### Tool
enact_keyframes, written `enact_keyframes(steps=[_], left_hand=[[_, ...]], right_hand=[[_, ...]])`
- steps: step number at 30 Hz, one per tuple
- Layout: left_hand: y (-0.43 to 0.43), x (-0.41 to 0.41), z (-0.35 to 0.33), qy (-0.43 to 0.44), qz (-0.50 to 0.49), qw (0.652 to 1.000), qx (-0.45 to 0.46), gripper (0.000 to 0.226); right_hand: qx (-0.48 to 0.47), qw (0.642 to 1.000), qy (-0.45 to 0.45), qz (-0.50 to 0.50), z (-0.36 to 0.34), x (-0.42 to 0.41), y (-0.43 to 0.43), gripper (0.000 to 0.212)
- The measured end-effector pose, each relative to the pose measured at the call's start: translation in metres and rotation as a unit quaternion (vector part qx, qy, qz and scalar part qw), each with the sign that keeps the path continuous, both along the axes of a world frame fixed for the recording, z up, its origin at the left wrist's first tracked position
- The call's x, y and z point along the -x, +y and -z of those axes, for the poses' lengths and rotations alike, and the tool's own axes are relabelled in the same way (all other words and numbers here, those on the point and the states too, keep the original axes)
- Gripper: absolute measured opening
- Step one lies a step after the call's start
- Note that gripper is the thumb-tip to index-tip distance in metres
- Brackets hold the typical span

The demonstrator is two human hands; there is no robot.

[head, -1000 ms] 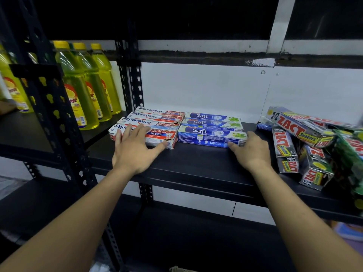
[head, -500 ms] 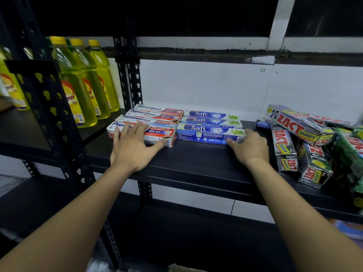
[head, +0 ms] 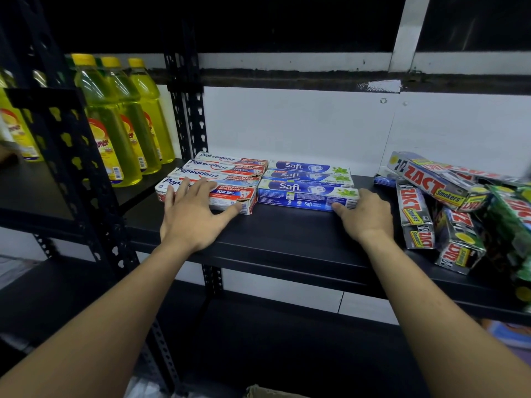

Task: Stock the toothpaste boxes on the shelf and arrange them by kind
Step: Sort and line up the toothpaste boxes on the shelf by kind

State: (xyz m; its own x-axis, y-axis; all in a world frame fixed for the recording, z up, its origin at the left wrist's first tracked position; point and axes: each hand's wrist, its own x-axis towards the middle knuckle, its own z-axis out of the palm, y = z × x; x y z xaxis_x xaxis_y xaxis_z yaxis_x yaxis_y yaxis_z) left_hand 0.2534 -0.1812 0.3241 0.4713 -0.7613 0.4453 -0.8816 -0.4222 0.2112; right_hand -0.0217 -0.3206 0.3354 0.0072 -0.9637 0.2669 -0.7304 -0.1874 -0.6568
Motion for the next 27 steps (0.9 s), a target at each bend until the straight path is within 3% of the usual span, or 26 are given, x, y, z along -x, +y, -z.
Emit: enact_keyframes(steps=[22,27], left_hand=[[-0.001,-0.001,0.002,-0.002,0.002,1.000,0.013,0.089],[0.002,0.001,0.000,-0.001,0.011,1.000,0.019,0.088]], right_hand=[[0.005,1.000,0.004,-0.002,-0.004,0.001,0.007,0.054],[0.056,0.998,0.006,-0.010,-0.011,0.001,0.026,0.056]])
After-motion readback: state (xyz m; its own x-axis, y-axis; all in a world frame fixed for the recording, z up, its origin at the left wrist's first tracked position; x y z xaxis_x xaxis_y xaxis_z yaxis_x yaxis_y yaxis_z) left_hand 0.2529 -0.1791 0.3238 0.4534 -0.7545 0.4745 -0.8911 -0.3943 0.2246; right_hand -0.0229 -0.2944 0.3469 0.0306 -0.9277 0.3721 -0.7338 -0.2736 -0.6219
